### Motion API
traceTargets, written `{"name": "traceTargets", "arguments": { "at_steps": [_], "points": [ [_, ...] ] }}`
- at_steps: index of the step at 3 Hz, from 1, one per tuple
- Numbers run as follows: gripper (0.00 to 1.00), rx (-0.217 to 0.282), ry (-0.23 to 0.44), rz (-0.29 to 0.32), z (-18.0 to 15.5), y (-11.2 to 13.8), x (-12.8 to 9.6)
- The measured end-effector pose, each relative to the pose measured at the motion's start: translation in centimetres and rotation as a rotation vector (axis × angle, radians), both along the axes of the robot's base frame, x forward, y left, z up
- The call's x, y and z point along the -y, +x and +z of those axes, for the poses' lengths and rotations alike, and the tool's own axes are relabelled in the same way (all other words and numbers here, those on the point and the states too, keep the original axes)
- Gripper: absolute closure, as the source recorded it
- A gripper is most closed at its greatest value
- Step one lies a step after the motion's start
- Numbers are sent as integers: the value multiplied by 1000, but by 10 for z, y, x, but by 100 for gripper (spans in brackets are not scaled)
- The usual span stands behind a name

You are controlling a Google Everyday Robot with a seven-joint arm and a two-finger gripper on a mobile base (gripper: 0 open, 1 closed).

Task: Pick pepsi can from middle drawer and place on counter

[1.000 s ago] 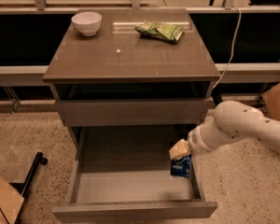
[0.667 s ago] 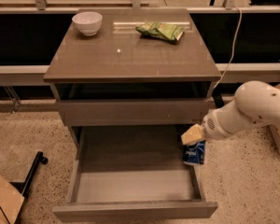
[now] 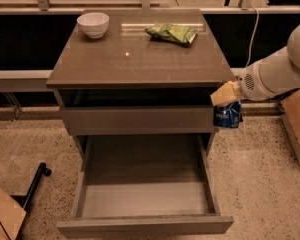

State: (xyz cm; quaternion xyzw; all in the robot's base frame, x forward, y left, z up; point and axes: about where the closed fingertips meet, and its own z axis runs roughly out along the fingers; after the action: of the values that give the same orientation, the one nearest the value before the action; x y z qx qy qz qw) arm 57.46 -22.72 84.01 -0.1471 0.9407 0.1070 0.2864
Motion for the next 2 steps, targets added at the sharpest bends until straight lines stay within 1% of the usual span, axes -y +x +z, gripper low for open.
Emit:
{"name": "traceTargets", "arguments": {
  "at_steps": [1, 2],
  "points": [
    [100, 11, -4, 1, 3, 2, -1],
    [100, 70, -24, 5, 19, 15, -8]
  ]
}}
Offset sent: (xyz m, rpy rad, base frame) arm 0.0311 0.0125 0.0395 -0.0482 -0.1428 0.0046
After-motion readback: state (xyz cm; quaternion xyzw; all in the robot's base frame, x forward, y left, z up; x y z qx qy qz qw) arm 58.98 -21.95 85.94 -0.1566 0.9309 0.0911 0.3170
